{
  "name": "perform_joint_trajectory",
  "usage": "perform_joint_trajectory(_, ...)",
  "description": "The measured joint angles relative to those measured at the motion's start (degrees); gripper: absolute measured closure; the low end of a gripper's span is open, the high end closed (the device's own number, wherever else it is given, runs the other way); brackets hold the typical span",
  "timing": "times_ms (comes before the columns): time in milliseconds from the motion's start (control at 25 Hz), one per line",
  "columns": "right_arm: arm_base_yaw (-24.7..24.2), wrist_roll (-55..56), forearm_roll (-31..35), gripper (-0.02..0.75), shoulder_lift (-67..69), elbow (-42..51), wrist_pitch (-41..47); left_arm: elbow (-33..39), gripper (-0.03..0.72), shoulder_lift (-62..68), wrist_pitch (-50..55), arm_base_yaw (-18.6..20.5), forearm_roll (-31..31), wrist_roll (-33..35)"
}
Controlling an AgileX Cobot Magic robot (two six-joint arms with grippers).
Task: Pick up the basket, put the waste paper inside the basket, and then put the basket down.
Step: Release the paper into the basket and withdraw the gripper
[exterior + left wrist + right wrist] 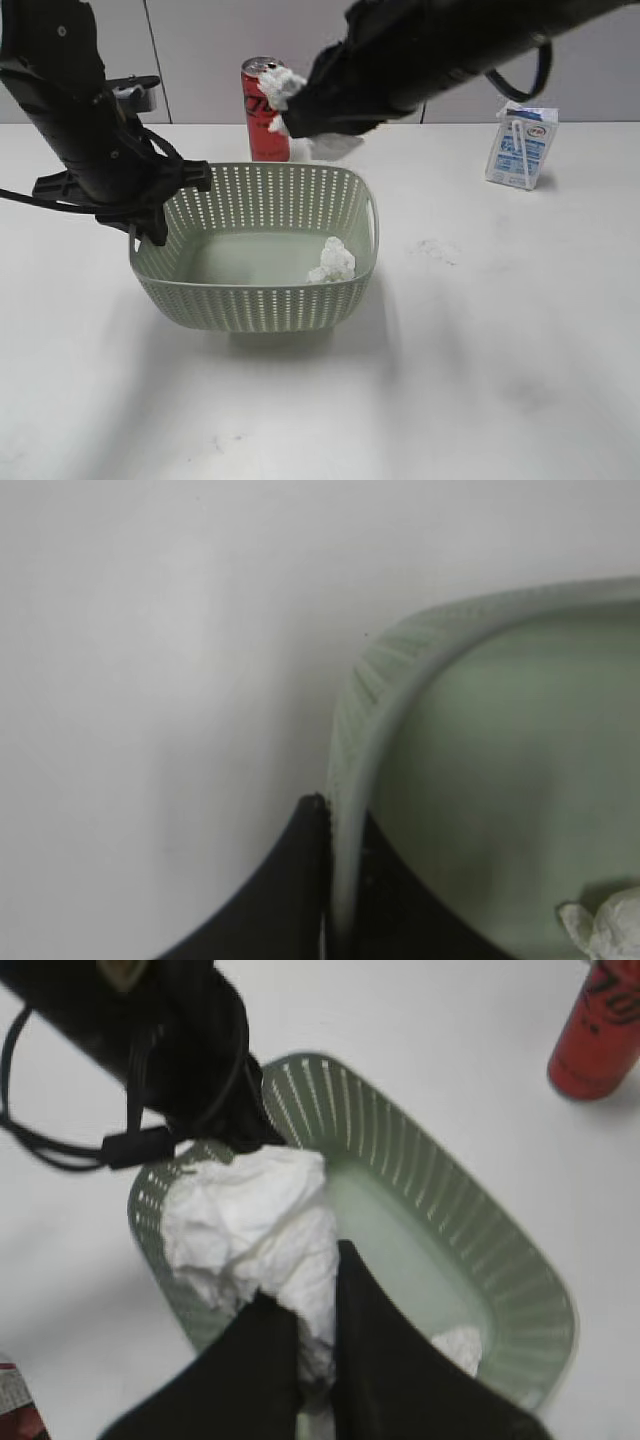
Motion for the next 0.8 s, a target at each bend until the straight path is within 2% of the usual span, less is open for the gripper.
perform_joint_trajectory(120, 0.0, -0.6, 1.3, 0.683, 6.2, -5.0, 0.3, 0.0, 0.688, 0.0, 0.2, 0.0, -0.1, 0.0)
perform_joint_trajectory(200, 0.0, -0.7, 1.5, 0.589, 10.1, -6.9, 2.3, 0.0, 0.688, 0.0, 0.3, 0.0, -0.1, 0.0)
perform_joint_trajectory(400, 0.0, -0.8, 1.6, 0.155, 16.4, -7.6, 6.2, 0.0, 0.688, 0.0, 0.5, 0.0, -0.1, 0.0)
perform_joint_trajectory(480, 0.0, -0.8, 1.5, 0.117, 16.4, -7.8, 6.5, 0.0, 0.688, 0.0, 0.5, 0.0, -0.1, 0.0)
perform_joint_trajectory(600, -0.6, 2.0, -1.3, 0.113, 15.3, -9.6, 7.9, 0.0, 0.688, 0.0, 0.9, 0.0, -0.2, 0.0)
perform_joint_trajectory(680, -1.9, 6.8, -5.7, 0.113, 14.8, -12.5, 12.5, 0.0, 0.688, 0.0, 1.1, 0.0, -0.2, 0.0)
perform_joint_trajectory(800, -7.4, 11.8, -11.8, 0.115, 14.7, -17.9, 21.9, 0.0, 0.688, 0.0, 1.2, 0.0, -0.2, 0.0)
